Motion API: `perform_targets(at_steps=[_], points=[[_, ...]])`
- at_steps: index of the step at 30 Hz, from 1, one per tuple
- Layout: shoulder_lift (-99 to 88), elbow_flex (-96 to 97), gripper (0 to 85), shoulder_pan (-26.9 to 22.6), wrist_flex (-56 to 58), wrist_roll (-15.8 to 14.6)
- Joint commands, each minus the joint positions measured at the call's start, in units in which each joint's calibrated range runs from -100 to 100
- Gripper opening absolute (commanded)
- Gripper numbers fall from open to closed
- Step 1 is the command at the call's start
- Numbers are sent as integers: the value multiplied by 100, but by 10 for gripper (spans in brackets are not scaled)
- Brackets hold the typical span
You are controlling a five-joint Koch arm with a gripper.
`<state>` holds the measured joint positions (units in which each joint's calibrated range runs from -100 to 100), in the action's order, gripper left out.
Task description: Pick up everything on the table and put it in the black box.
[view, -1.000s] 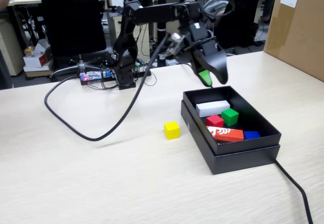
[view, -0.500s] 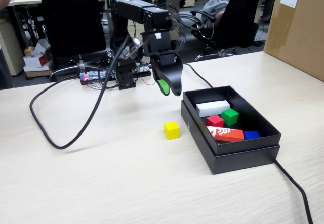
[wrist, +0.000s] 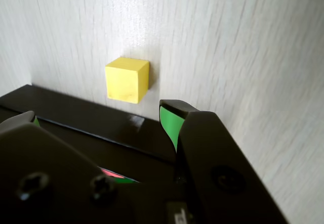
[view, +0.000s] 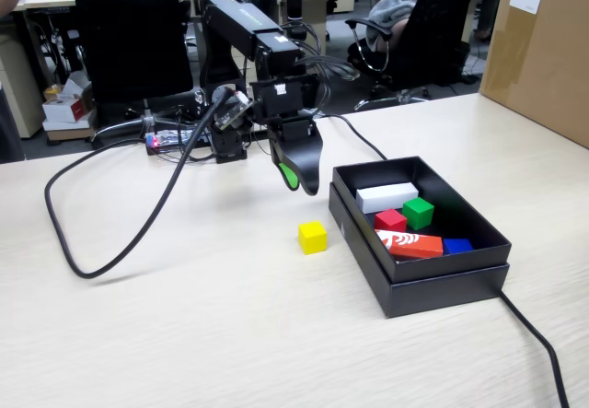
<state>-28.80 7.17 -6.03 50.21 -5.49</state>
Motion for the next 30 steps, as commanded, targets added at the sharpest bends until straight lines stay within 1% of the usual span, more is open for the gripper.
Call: perform_targets(at_steps=[1, 6, 11, 14, 19, 21, 25, 27, 30], points=[[189, -245, 475, -20, -430, 15], [878, -562, 475, -59, -481, 0], [1463, -599, 472, -59, -913, 5], [1727, -653, 472, -78, -982, 5], [1922, -680, 469, -78, -991, 10], [1968, -671, 448, -78, -991, 20], [2037, -671, 445, -83, -991, 39], [2071, -680, 422, -83, -991, 44], [2140, -680, 419, -83, -991, 54]])
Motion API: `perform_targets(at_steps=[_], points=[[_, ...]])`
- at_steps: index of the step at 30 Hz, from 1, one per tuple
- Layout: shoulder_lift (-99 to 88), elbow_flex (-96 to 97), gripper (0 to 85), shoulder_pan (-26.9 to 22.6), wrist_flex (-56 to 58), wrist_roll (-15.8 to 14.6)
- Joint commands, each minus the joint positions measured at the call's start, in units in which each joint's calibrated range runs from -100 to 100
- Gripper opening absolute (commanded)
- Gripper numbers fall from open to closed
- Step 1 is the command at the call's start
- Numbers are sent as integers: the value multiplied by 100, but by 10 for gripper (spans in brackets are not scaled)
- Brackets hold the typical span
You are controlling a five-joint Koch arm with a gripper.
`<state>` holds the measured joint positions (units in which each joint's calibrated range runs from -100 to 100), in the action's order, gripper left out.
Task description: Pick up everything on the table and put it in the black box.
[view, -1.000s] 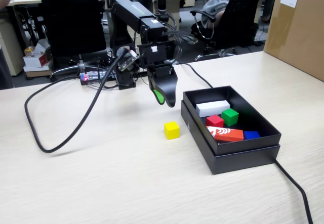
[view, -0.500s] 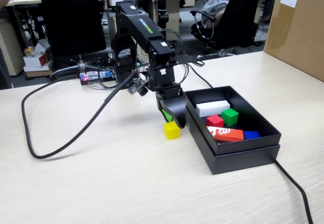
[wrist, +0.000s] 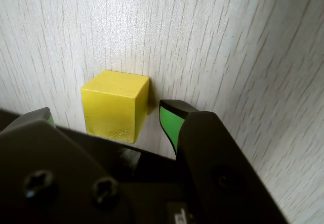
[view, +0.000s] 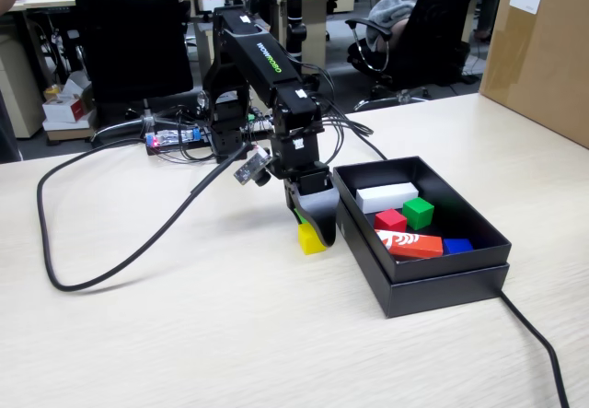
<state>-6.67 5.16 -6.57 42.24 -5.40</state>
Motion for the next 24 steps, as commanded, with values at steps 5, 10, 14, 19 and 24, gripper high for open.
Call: perform_targets(at_steps=[5, 10, 14, 19, 24], points=[[-28, -479, 378, -5, -194, 59], [-16, -479, 378, 0, -194, 63], [-5, -479, 378, 15, -194, 68], [53, -461, 376, 59, -194, 103], [87, -353, 355, 88, -194, 107]])
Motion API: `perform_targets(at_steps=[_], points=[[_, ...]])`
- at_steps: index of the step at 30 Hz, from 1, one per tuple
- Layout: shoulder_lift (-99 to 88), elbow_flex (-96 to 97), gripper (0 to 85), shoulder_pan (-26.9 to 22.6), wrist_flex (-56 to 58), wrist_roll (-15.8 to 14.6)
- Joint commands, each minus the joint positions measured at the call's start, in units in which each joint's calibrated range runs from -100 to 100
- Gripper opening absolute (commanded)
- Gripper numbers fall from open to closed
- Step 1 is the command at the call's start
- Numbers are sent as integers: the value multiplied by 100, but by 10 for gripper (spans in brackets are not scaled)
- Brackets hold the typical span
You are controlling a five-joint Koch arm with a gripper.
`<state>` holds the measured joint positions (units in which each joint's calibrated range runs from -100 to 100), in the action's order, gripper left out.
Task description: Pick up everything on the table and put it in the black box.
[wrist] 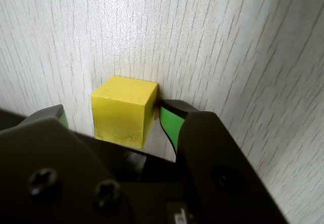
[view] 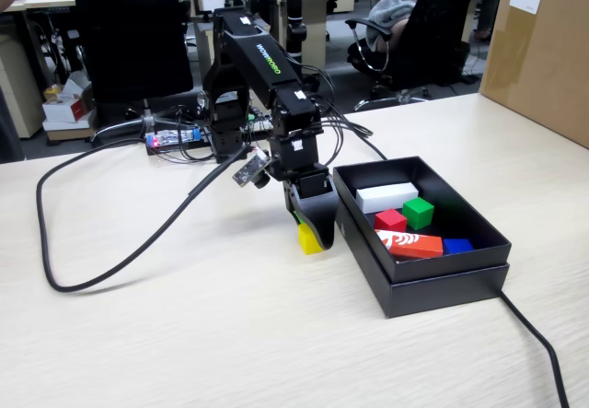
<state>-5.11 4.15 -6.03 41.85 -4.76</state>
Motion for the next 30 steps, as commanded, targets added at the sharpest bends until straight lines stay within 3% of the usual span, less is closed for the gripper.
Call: perform_targets(at_steps=[1, 5, 9, 15, 30], points=[[-68, -234, 328, 44, -155, 39], [-22, -216, 306, 68, -155, 39], [-11, -252, 144, 98, -155, 20], [-91, -261, 12, 112, -215, 20], [-2420, -542, 12, -63, 675, -10]])
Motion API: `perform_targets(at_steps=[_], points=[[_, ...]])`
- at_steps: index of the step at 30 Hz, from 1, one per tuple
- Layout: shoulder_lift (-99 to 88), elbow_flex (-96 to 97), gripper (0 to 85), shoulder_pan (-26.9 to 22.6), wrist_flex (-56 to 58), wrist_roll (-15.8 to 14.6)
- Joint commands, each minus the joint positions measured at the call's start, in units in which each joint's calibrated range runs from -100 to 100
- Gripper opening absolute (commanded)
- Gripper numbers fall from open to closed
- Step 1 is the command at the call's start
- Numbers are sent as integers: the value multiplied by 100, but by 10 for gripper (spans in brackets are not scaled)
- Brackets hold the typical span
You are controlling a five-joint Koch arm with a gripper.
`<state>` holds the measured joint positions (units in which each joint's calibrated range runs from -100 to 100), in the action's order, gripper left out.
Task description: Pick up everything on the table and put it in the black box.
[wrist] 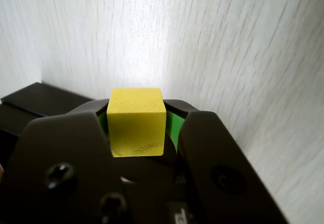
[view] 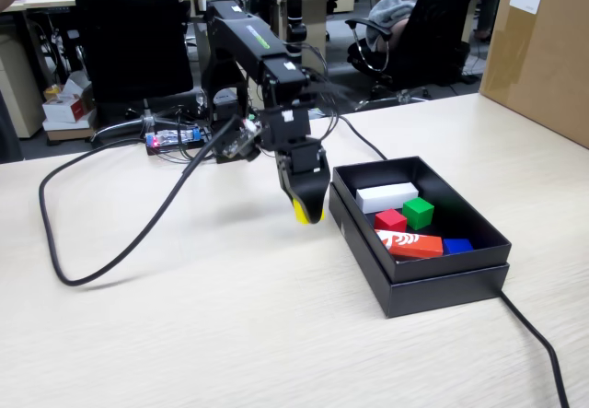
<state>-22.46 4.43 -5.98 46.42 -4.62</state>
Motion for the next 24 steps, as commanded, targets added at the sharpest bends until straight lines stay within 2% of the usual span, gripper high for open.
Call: perform_targets(at_steps=[1, 8, 13, 15, 16, 24], points=[[-835, -606, 12, -107, 270, -34], [-1374, -1404, 12, -635, 529, -151], [-663, -2156, 12, -1031, 529, -259], [-353, -2292, 12, -1079, 529, -298], [416, -2446, 13, -1114, 486, -332], [1689, -2591, 13, -1118, 209, -381]])
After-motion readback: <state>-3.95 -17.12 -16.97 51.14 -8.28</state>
